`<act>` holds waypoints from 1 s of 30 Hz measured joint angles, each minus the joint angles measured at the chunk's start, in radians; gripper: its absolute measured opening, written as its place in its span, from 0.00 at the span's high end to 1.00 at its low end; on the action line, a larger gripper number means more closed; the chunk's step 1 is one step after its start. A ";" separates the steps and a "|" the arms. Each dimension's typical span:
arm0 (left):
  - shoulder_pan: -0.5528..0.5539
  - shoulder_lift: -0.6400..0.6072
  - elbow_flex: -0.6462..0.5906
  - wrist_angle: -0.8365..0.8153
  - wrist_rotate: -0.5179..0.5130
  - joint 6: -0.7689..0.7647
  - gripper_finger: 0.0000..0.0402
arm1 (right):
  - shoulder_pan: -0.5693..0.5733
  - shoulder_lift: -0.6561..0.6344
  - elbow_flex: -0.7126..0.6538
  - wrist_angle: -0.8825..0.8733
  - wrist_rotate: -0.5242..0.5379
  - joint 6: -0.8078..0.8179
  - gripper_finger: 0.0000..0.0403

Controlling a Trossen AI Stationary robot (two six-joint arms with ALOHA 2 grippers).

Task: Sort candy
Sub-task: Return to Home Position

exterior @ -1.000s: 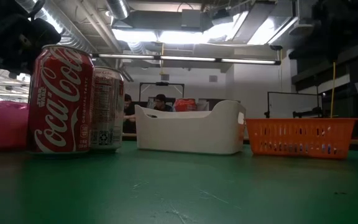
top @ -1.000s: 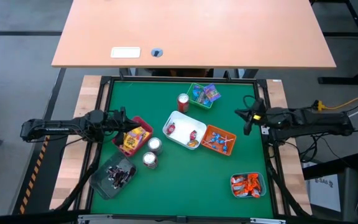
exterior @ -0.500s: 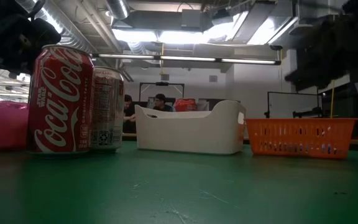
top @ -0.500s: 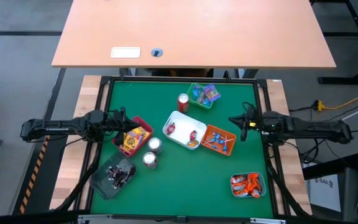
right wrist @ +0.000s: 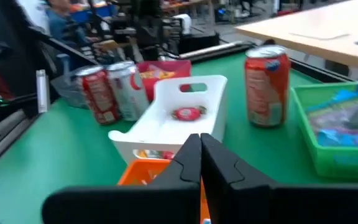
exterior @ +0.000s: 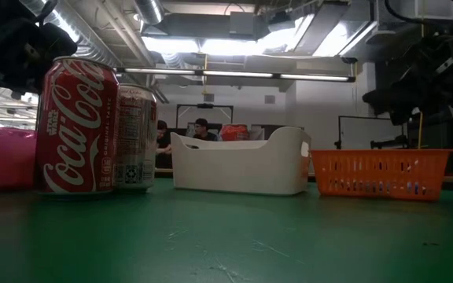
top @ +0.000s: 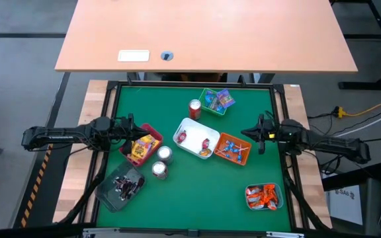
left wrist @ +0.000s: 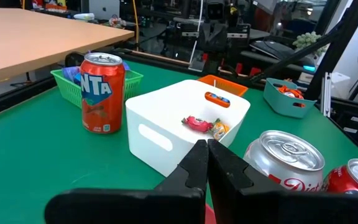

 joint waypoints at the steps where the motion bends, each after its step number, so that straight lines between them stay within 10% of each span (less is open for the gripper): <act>1: 0.000 0.000 0.000 0.000 0.000 0.000 1.00 | -0.008 -0.010 0.000 0.002 -0.020 -0.006 0.99; 30: 0.000 0.000 0.000 0.000 0.000 0.000 1.00 | -0.033 -0.163 0.000 0.020 -0.169 -0.058 0.99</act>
